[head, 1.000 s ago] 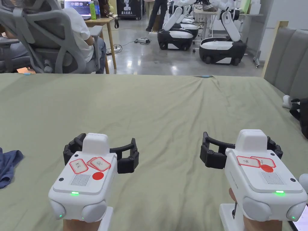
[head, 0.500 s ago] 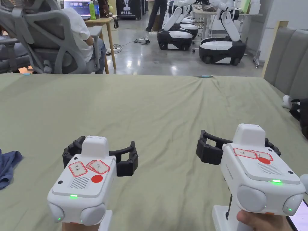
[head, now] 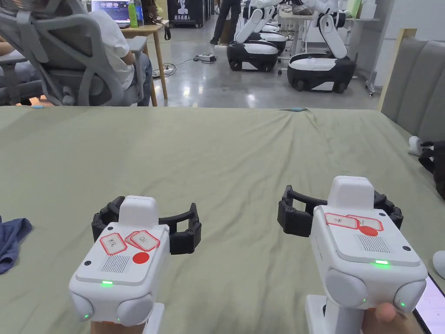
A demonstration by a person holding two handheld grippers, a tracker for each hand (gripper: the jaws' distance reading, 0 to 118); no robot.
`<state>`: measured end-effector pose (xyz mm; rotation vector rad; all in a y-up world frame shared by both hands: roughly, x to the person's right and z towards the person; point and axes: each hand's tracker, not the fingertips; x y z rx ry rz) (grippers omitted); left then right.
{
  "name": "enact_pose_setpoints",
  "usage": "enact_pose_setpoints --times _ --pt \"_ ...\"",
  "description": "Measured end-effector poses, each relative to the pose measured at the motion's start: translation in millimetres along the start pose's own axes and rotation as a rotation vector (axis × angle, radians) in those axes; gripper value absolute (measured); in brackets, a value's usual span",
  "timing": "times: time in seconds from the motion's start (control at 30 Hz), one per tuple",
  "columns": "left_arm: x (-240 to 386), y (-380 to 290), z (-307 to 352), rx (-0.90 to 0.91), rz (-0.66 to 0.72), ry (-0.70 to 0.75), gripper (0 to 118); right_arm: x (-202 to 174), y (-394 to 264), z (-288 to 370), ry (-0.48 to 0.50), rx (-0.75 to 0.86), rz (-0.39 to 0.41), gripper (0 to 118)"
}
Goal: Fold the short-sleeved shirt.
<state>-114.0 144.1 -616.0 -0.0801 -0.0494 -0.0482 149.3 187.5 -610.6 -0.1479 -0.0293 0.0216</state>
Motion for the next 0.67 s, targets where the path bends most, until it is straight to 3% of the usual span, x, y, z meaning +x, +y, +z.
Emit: enact_pose_setpoints --times 0.2,0.33,0.5,0.6,0.67 --pt "2.1 0.3 -1.2 -0.005 -0.006 -0.003 118 1.5 1.3 0.7 0.033 -0.023 -0.035 118" --pt "3.4 -0.2 -1.5 -0.007 -0.015 -0.005 118 0.2 4.7 1.0 0.023 -0.02 -0.024 118" --pt "3.2 -0.2 -1.5 -0.01 -0.015 -0.008 118 6.6 3.8 -3.1 -0.008 -0.051 -0.078 118" --pt "3.6 0.8 -1.8 -0.007 -0.019 -0.004 118 8.0 -0.2 -2.1 0.061 -0.06 -0.01 118" --pt "3.8 1.3 -1.6 -0.004 -0.017 -0.006 118 4.4 -2.2 -0.2 0.009 -0.058 0.003 118"
